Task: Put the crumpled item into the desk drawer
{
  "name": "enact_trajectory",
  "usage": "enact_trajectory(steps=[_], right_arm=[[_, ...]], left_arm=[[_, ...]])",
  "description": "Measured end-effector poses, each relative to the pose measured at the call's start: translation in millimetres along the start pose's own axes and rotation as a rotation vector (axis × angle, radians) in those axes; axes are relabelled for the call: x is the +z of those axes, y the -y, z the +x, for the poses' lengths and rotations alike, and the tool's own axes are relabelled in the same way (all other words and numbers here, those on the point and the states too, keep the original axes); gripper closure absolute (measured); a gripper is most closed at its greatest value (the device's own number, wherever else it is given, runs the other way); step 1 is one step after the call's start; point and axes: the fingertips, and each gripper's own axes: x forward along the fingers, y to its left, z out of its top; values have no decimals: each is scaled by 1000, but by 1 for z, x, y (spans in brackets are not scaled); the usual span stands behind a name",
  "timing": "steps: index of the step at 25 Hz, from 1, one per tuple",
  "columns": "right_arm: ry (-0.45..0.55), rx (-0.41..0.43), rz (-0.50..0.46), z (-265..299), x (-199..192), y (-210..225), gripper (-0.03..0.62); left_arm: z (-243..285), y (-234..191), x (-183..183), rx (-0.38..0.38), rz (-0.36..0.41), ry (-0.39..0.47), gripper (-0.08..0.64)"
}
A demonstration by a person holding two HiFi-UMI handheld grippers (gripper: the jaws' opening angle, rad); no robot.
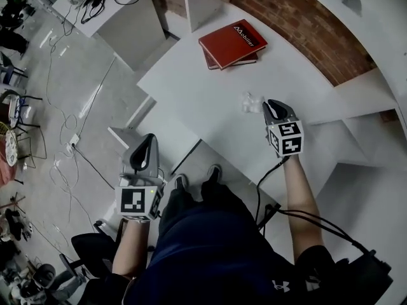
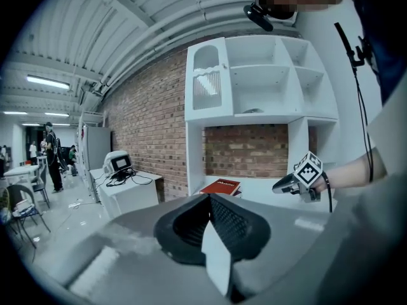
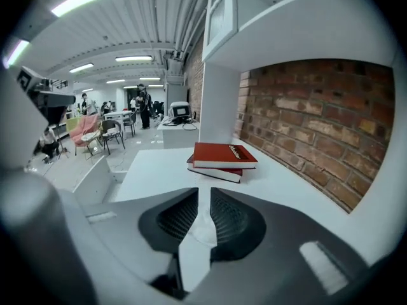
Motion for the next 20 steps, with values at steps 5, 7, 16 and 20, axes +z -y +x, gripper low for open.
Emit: enact_trajectory(steps=[5,7,16,20], right_arm=[[-123,60,-157,36,-26,1,531],[-185,94,-237,45,-39,-4,529],[-408,213,-634,80,-81,-19,525],[-454,242,-685,88,-88,-23,523]], left_arm=[[-13,-7,-13,69,-21,-28,557],[-18,-12,-17,79,-8,-31,557],[-33,-39,-26,174,-72,-55,557],[-42,-48,-35,191,-88,-50,557]])
